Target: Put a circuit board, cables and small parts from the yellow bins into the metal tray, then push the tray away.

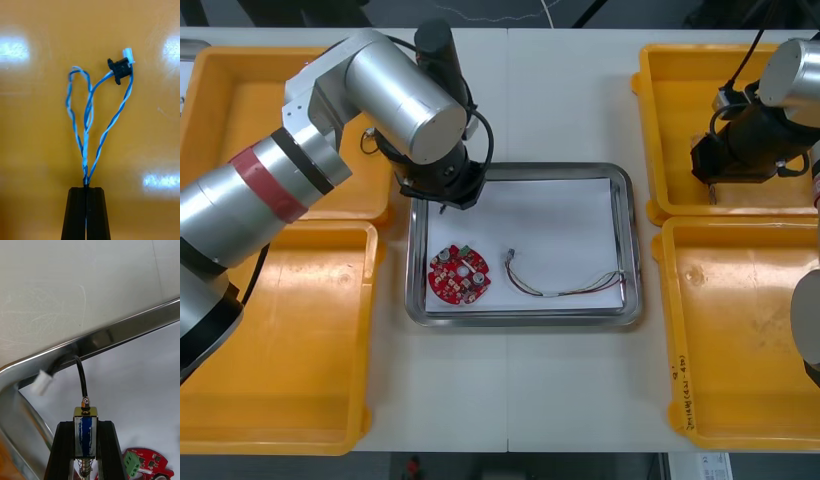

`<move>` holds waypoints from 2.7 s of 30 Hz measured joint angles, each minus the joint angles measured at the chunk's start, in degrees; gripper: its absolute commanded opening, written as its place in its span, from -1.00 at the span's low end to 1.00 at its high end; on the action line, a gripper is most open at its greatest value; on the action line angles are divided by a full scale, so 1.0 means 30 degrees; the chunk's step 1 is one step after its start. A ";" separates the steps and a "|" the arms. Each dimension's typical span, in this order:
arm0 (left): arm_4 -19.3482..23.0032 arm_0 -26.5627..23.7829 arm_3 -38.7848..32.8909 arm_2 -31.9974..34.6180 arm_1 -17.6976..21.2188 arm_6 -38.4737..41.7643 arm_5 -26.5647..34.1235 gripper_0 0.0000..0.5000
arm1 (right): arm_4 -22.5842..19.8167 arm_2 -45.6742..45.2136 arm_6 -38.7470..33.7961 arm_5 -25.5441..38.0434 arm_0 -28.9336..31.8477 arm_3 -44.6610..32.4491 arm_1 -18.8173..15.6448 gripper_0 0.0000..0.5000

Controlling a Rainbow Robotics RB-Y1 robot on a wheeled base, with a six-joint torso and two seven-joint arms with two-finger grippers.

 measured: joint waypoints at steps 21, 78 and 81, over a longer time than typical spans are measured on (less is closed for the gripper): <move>0.0213 0.0105 0.0184 -0.0611 -0.0007 0.0000 -0.0327 1.00 | 0.0218 -0.0801 0.0001 0.6609 0.0191 -0.6817 -0.0035 -1.00; 0.2392 0.0134 0.0472 0.8969 0.2692 -1.3703 0.1712 1.00 | -0.7635 0.9245 1.2044 0.3466 0.1522 -1.4327 -0.0772 -1.00; 0.2619 0.0134 0.1150 0.9087 0.2913 -1.3890 0.0919 1.00 | -0.7002 1.0200 1.2054 0.2707 0.2023 -1.4329 -0.0740 -1.00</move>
